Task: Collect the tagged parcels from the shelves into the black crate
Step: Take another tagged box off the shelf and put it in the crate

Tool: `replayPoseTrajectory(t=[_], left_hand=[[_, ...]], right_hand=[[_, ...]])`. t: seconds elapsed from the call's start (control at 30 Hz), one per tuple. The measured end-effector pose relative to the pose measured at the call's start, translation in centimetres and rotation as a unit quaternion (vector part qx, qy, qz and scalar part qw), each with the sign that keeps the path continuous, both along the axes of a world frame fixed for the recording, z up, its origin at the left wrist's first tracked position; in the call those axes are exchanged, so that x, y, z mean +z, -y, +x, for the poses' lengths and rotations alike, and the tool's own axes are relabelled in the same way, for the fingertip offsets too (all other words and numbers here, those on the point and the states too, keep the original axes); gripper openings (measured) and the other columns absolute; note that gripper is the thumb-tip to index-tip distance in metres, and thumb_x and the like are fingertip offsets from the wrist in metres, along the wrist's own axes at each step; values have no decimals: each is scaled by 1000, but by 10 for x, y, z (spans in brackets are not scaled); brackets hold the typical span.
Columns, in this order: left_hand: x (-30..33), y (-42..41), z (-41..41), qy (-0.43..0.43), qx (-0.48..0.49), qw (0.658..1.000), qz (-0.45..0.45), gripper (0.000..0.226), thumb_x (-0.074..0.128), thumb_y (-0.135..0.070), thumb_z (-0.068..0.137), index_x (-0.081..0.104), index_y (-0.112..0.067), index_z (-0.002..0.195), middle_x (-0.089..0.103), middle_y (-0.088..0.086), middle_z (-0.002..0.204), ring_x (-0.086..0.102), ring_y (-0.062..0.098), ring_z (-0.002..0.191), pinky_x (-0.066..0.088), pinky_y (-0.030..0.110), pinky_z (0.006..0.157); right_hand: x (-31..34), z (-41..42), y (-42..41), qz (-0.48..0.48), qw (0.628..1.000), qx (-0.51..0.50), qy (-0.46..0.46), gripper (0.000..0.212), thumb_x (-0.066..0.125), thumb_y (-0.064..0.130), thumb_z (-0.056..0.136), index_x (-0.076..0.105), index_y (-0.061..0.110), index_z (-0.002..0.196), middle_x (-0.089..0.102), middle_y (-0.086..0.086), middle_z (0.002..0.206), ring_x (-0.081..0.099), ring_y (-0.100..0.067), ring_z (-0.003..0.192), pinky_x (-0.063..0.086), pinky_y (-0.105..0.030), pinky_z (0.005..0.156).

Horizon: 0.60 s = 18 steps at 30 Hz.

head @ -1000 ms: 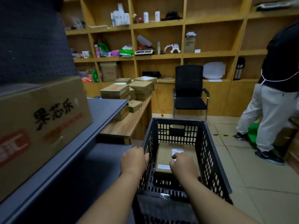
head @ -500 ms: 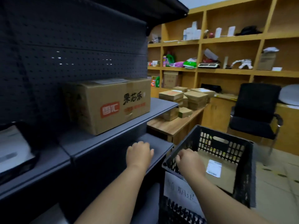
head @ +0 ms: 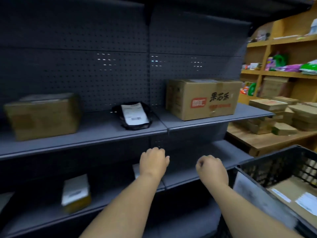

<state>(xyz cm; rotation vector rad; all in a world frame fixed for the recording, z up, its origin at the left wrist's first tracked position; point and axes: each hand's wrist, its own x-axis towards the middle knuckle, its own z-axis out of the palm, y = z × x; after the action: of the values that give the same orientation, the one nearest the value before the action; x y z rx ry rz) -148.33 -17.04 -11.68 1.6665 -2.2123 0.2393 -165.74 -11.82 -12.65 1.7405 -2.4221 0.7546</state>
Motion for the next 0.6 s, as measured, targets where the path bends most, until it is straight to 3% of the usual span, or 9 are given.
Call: replayPoseTrajectory(t=[0.17,0.3,0.6], left_hand=[[8,-21,84,-3,77,997,-4,31,43,-39,96,61,-15,94,62,3,95,58,23,88,36,32,69],[10,-44,158,2,127,992,-8,32,42,-40,96,61,-14,97,62,4,95,58,23,88,37,32,68],[12,-115,356,33,248,968,-2,32,41,-41,95,60,-16,97,62,1,94,58,20,88,36,30,66]], right_hand=[[2,76,6,-10,997,74,-7,24,43,27,95,66,21,97,61,3,99,49,-18,96,41,-27,64],[1,147,5,-38,990,131,-24,23,45,26,94,67,20,92,63,3,94,46,-16,83,38,-27,59],[0,348,-24,-32,966,254,21,23,43,29,95,65,23,98,62,6,100,50,-15,94,45,-27,72]])
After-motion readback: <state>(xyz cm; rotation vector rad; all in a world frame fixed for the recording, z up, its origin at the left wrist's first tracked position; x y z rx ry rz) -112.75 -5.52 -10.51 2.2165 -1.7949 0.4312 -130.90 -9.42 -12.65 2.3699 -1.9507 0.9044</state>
